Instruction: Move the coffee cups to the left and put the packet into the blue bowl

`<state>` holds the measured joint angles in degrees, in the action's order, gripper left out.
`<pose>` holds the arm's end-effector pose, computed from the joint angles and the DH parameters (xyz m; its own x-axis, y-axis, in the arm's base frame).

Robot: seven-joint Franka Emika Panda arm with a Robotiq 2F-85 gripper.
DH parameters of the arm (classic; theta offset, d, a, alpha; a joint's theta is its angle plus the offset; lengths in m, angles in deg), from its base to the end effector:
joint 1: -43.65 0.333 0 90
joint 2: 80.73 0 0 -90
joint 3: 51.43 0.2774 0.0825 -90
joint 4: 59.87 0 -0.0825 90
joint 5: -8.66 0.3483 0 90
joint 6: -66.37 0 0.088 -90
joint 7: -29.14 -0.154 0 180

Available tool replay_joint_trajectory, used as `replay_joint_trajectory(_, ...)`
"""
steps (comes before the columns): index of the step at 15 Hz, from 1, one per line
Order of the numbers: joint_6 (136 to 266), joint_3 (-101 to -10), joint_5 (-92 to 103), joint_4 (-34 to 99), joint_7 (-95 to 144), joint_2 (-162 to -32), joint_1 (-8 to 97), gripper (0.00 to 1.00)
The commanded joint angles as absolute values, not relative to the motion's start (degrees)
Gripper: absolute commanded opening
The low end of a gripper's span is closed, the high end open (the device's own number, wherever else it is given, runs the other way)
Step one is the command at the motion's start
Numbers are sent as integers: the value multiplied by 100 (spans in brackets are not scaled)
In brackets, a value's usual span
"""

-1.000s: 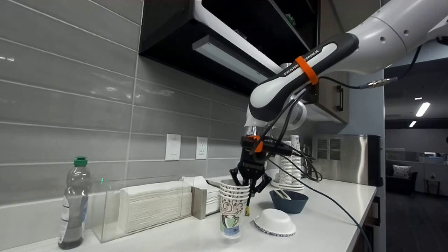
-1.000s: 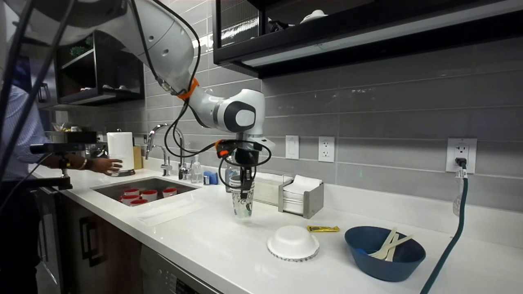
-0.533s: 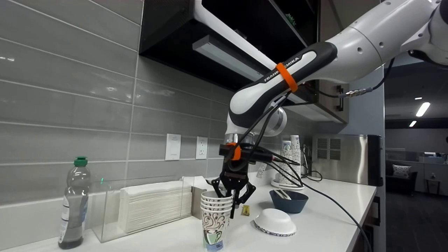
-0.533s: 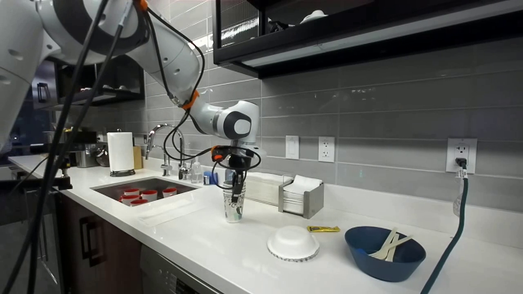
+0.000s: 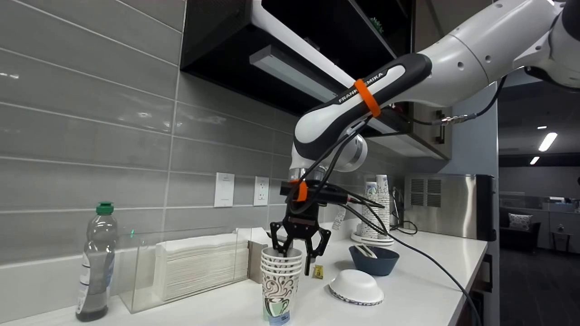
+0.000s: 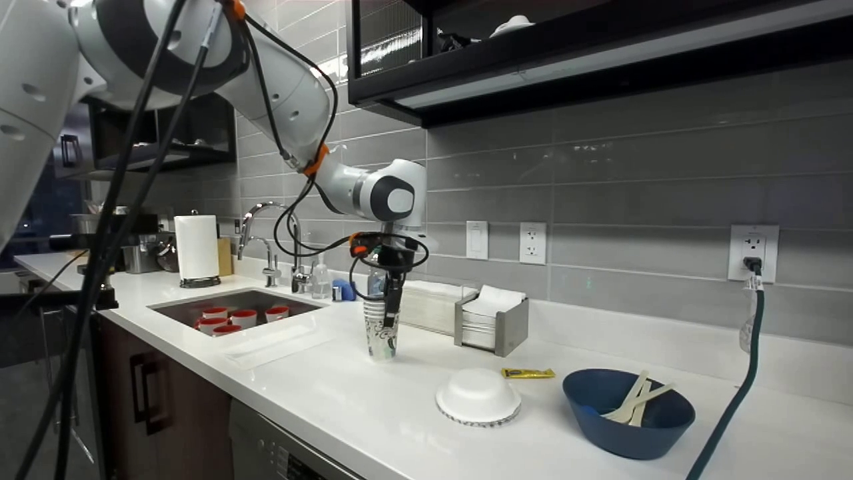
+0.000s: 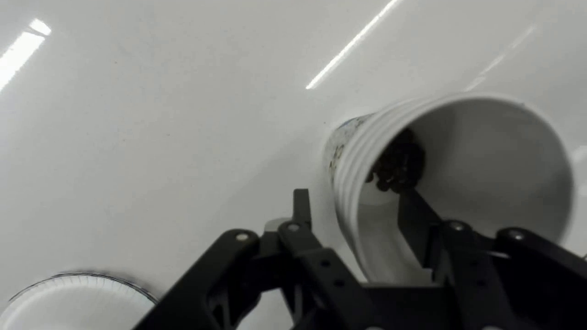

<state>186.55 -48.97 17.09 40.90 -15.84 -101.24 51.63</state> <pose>0.5884 0.1205 0.2991 0.7748 -0.6213 -0.1165 -0.6310 -0.7715 -0.0817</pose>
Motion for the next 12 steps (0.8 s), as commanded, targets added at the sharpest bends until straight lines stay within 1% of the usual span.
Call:
replay_joint_trajectory(1, 18567, -4948, 1603, 4281, -1587, -9690, 5206, 84)
replay_joint_trajectory(3, 18693, -4990, 1476, 4552, -1640, -9290, 5210, 98)
replay_joint_trajectory(5, 18758, -5046, 1180, 4747, -1773, -8927, 5216, 100)
replay_joint_trajectory(8, 19000, -5187, 76, 5027, -2000, -8512, 5134, 100)
replay_joint_trajectory(12, 19923, -5460, -1309, 5006, -2720, -9030, 4828, 100)
